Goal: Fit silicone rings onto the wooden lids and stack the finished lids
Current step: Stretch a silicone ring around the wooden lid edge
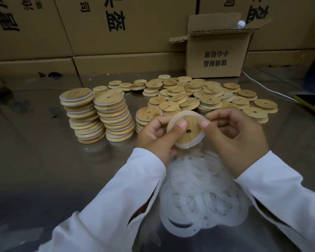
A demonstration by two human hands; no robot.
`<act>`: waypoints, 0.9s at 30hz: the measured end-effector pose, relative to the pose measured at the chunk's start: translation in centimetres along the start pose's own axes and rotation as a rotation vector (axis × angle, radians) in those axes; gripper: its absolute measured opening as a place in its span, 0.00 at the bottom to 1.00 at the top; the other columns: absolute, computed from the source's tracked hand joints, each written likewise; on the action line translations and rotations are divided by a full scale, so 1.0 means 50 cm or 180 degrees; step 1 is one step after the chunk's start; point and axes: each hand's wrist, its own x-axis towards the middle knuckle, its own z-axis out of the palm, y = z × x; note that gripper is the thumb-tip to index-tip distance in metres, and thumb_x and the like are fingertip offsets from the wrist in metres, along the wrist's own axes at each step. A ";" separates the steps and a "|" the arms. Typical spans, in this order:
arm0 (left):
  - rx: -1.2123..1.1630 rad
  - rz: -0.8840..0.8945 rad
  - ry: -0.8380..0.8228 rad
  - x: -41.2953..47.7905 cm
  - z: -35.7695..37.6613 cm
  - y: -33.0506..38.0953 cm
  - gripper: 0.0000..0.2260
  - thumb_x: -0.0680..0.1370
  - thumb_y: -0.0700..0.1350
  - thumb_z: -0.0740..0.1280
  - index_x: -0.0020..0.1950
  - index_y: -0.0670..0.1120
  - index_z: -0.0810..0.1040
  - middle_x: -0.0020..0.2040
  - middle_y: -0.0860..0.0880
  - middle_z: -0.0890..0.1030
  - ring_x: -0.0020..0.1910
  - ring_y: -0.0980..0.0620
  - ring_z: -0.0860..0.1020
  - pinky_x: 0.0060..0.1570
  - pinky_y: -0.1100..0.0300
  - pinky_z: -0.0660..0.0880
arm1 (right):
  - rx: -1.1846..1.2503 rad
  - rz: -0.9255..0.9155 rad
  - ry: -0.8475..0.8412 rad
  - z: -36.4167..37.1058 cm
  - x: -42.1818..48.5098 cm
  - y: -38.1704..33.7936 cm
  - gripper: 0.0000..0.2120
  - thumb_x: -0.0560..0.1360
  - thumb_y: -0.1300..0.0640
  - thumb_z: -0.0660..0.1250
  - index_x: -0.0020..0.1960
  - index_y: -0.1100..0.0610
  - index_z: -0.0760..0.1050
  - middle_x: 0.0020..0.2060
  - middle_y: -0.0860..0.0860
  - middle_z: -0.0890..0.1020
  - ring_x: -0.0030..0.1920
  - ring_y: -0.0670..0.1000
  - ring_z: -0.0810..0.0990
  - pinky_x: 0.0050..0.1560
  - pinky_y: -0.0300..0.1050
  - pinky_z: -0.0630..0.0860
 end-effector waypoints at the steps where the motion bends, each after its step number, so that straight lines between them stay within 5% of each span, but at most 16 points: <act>1: -0.0055 0.0025 0.0038 0.000 0.002 -0.001 0.07 0.65 0.39 0.69 0.42 0.42 0.77 0.34 0.47 0.83 0.34 0.52 0.82 0.34 0.60 0.80 | -0.0018 0.0030 0.0038 0.003 -0.003 0.000 0.07 0.67 0.52 0.71 0.42 0.46 0.75 0.35 0.47 0.80 0.37 0.45 0.78 0.42 0.39 0.76; 12: -0.0007 0.0116 -0.0104 0.001 -0.004 -0.004 0.14 0.60 0.43 0.70 0.45 0.43 0.77 0.39 0.47 0.84 0.39 0.51 0.82 0.42 0.59 0.80 | 0.0050 -0.0041 0.0412 0.006 -0.010 -0.003 0.06 0.67 0.58 0.73 0.36 0.49 0.78 0.34 0.44 0.83 0.38 0.44 0.82 0.42 0.36 0.77; 15: 0.0458 0.0026 -0.0094 0.002 -0.010 -0.004 0.12 0.64 0.41 0.70 0.46 0.43 0.77 0.39 0.46 0.83 0.39 0.48 0.82 0.46 0.54 0.79 | 0.0020 -0.0027 0.0325 0.003 -0.005 -0.001 0.06 0.67 0.58 0.73 0.36 0.49 0.77 0.36 0.42 0.83 0.37 0.42 0.81 0.38 0.31 0.75; 18: 0.0986 0.0102 -0.0107 0.001 -0.012 -0.001 0.07 0.71 0.37 0.69 0.47 0.43 0.77 0.40 0.46 0.83 0.38 0.52 0.82 0.43 0.59 0.80 | -0.0097 -0.0099 0.0215 0.001 -0.001 0.001 0.06 0.67 0.58 0.72 0.35 0.49 0.77 0.36 0.42 0.82 0.37 0.40 0.80 0.38 0.29 0.74; 22: 0.1277 0.0210 -0.0152 0.001 -0.014 0.002 0.05 0.73 0.40 0.68 0.47 0.47 0.79 0.41 0.48 0.83 0.40 0.54 0.82 0.42 0.61 0.79 | -0.0387 -0.0246 -0.0146 0.001 -0.003 0.001 0.05 0.66 0.55 0.71 0.35 0.47 0.76 0.38 0.46 0.81 0.41 0.44 0.81 0.46 0.42 0.78; 27: 0.1523 0.0415 -0.0124 0.002 -0.017 0.002 0.06 0.74 0.39 0.67 0.43 0.50 0.80 0.41 0.47 0.83 0.42 0.51 0.82 0.45 0.60 0.78 | -0.0595 -0.0431 -0.0262 0.004 -0.006 0.002 0.03 0.65 0.50 0.69 0.36 0.47 0.76 0.38 0.44 0.80 0.41 0.40 0.78 0.47 0.34 0.74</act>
